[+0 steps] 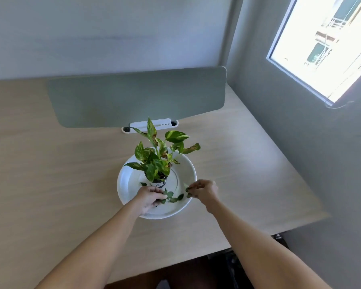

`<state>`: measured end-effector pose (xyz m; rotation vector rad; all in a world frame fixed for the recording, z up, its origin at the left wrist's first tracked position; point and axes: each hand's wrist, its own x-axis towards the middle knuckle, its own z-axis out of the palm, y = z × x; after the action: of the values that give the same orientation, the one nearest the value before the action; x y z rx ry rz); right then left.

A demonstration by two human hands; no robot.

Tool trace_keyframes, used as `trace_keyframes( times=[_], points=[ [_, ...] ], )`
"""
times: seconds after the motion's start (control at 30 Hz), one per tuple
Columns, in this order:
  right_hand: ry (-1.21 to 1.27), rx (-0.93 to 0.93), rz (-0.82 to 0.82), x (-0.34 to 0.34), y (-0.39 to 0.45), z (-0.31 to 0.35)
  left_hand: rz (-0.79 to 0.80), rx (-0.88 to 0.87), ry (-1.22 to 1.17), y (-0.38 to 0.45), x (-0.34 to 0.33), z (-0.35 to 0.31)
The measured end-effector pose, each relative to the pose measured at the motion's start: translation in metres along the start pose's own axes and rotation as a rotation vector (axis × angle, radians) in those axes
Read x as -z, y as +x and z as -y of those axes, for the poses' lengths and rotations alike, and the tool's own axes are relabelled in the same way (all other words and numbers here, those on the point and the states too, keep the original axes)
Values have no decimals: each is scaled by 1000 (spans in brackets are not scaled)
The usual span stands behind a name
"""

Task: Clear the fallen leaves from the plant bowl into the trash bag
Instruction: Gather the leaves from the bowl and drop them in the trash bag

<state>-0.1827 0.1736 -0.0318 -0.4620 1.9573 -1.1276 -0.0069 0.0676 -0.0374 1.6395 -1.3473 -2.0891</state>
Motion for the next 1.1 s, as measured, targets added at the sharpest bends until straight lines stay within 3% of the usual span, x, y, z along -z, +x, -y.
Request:
trace_keyframes(
  times=[0.13, 0.33, 0.5, 0.6, 0.9, 1.1],
  points=[
    [271, -20, 9, 64, -16, -18, 148, -4, -126, -16, -64, -7],
    [413, -127, -82, 187, -45, -80, 312, 48, -92, -47, -198, 11],
    [409, -186, -266, 272, -77, -154, 450, 127, -13, -70, -306, 59],
    [416, -268, -326, 293, -92, -194, 456, 186, 61, -74, -341, 91],
    [439, -556, -503, 293, -83, -299, 261, 360, 251, -12, -400, 183],
    [525, -696, -527, 287, -51, -344, 287, 484, 277, 26, -422, 224]
  ],
)
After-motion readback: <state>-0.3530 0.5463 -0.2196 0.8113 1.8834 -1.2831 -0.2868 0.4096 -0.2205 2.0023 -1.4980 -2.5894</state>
